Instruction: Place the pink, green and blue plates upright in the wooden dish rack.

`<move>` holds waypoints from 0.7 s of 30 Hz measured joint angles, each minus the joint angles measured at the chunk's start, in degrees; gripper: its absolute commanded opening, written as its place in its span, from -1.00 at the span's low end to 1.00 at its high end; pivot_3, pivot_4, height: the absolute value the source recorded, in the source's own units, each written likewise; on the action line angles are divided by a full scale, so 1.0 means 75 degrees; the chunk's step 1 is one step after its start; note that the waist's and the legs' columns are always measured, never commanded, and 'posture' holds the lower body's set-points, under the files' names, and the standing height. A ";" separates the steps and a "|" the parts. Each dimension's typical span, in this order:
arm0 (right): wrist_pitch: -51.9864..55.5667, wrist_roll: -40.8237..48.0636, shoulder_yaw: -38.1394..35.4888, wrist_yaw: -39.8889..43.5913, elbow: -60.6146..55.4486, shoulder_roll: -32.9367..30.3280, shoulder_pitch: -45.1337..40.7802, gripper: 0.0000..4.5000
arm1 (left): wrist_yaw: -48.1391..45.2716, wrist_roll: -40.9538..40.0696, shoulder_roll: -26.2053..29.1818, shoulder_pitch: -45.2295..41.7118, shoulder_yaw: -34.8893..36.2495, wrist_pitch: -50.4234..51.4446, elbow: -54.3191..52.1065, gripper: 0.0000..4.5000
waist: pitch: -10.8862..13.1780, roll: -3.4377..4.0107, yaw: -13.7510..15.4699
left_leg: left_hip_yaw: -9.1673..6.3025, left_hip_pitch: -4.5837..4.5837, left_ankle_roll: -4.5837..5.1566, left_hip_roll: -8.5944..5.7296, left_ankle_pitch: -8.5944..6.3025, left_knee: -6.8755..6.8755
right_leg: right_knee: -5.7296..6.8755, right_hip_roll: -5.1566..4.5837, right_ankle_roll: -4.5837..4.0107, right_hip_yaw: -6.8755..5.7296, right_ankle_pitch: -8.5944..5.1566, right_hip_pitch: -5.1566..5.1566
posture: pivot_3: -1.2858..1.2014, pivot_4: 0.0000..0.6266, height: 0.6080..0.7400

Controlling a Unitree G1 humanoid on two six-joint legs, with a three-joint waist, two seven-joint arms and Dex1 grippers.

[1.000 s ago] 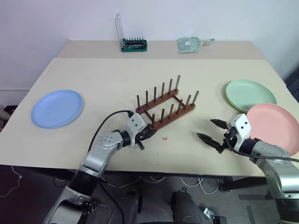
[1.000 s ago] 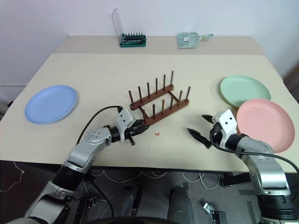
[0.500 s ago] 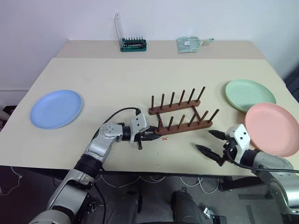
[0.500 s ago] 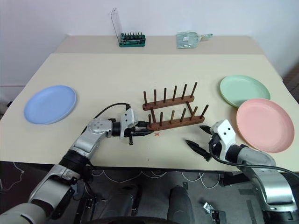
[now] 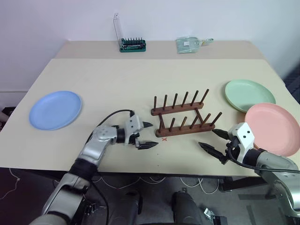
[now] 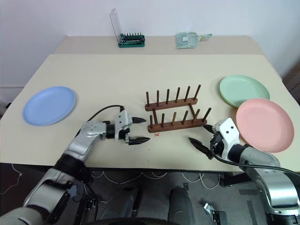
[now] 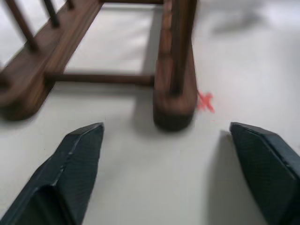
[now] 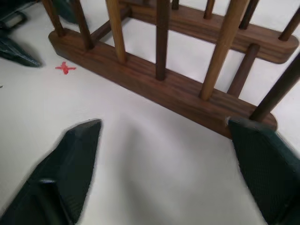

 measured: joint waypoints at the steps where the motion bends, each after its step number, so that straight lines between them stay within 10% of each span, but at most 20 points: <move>1: 0.0025 -0.0012 0.0014 0.0012 0.0011 -0.0021 0.0025 -0.06 | 0.0007 -0.0128 0.0138 0.0285 0.0128 0.0215 -0.0341 0.37 | -0.0002 0.0003 0.0009 | -0.0001 0.0001 0.0000 0.0000 0.0000 0.0000 | 0.0000 0.0000 -0.0001 0.0000 0.0000 0.0001 | 0.03 -0.52 1.00; 5: 0.0021 -0.0277 0.0191 0.0072 0.0218 -0.0248 0.0094 -0.95 | 0.0037 -0.0570 0.0486 0.1300 0.0351 0.1061 -0.1710 -0.49 | -0.0003 0.0005 0.0081 | 0.0002 0.0000 0.0000 0.0000 -0.0001 0.0006 | -0.0004 0.0000 -0.0002 0.0002 -0.0001 0.0007 | 0.03 -0.52 1.00; 7: -0.0048 -0.0461 0.0292 0.0106 0.0382 -0.0312 0.0061 -1.00 | 0.0205 -0.0532 0.0388 0.1464 0.0251 0.1270 -0.2005 -0.92 | -0.0003 0.0006 0.0127 | -0.0002 0.0000 0.0000 -0.0004 -0.0001 0.0009 | -0.0013 0.0000 -0.0001 0.0001 -0.0002 0.0018 | 0.03 -0.52 1.00; 21: -0.0741 -0.2141 0.1515 -0.0975 0.1832 0.0192 -0.1579 -1.00 | 0.2365 0.0278 -0.1510 0.0260 -0.0207 0.1759 -0.0942 -0.92 | -0.0015 0.0003 0.0081 | 0.0003 0.0012 0.0002 0.0022 -0.0002 0.0029 | -0.0089 0.0057 0.0012 0.0001 0.0048 0.0058 | 0.03 -0.52 1.00</move>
